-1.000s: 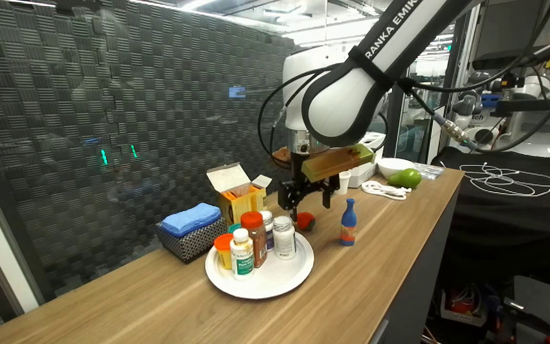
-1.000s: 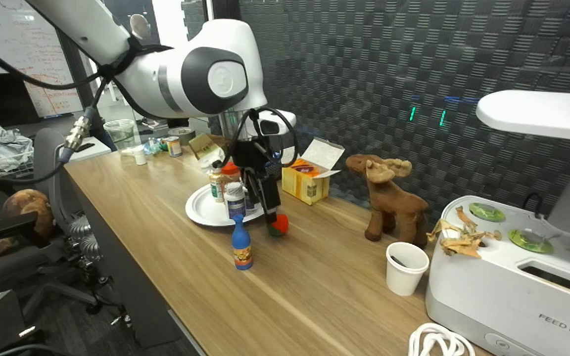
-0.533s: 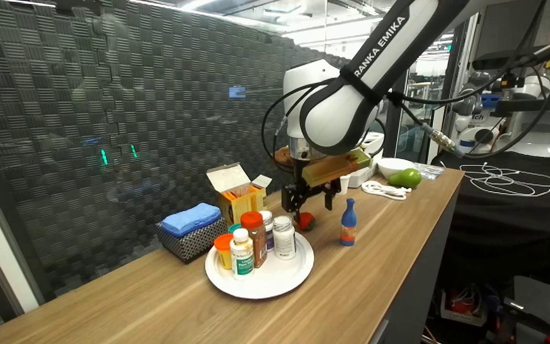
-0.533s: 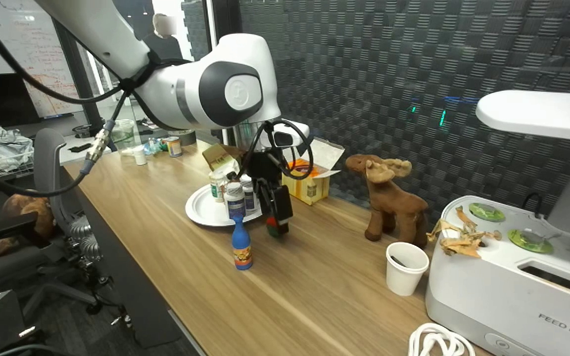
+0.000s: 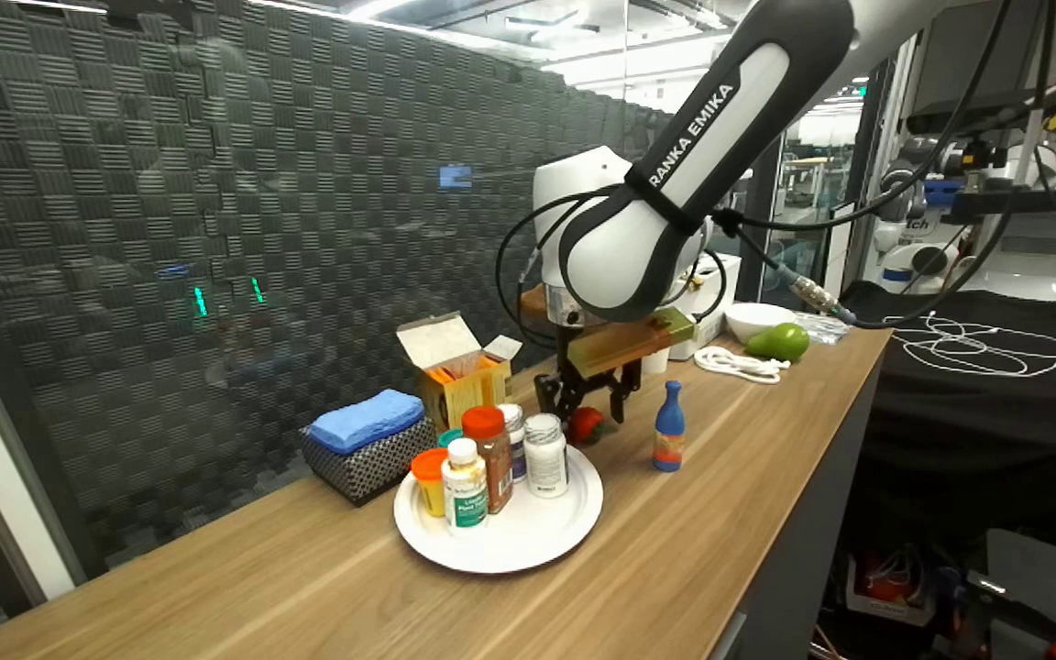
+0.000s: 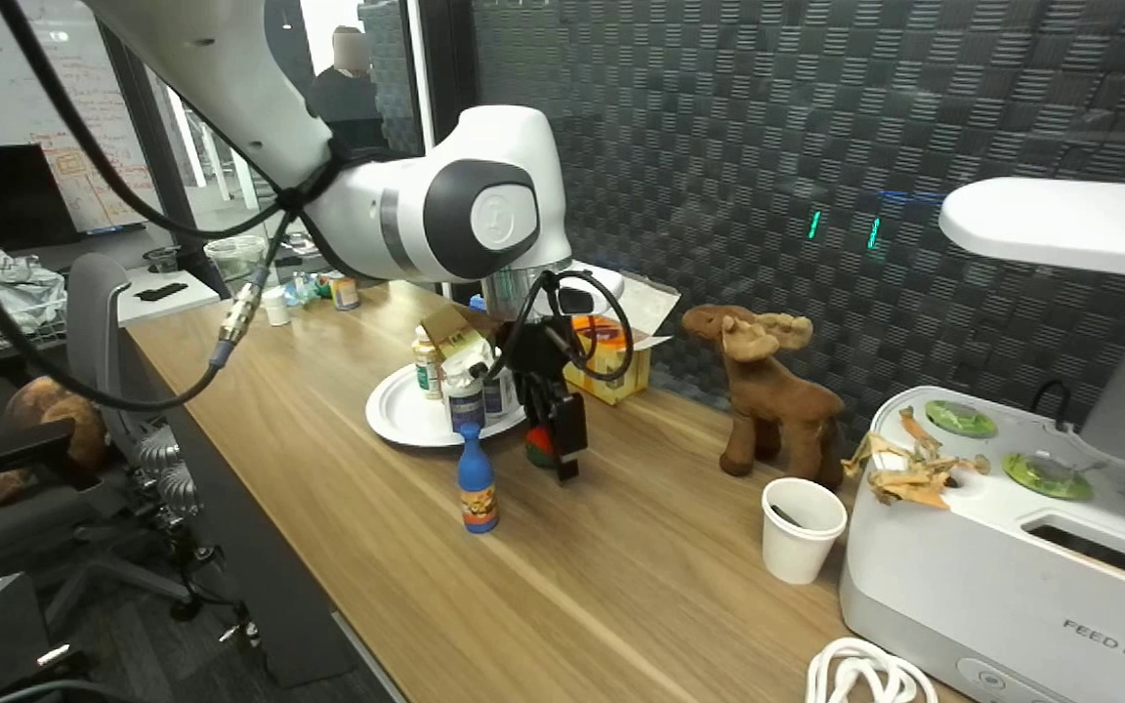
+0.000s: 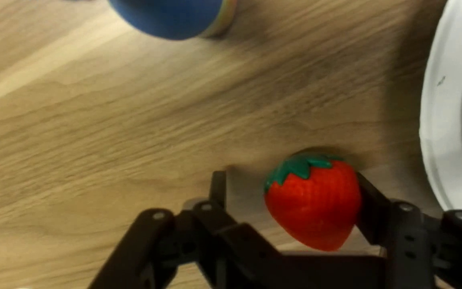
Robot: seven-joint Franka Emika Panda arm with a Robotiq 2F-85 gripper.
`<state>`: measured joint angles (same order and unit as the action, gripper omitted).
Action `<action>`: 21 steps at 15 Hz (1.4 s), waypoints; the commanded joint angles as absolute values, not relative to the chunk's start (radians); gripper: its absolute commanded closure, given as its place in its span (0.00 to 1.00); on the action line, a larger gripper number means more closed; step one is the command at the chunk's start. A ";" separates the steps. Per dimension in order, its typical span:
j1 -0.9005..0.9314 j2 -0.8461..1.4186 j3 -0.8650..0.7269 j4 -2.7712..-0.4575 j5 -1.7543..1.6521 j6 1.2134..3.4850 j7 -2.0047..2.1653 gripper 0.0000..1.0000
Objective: Put the bottles and orange plushie around the white plate on the white plate
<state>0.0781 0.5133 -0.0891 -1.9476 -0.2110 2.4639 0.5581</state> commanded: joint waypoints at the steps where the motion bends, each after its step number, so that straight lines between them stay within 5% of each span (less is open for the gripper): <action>1: 0.132 0.484 -0.137 -1.939 -0.227 2.480 0.581 0.55; 7: 0.236 0.352 -0.195 -2.002 -0.357 2.447 0.711 0.98; 10: 0.255 0.318 -0.190 -2.008 -0.456 2.401 0.794 1.00; 12: 0.247 0.304 -0.166 -2.016 -0.474 2.373 0.827 0.73; 21: 0.190 0.350 -0.111 -2.035 -0.394 2.390 0.810 0.06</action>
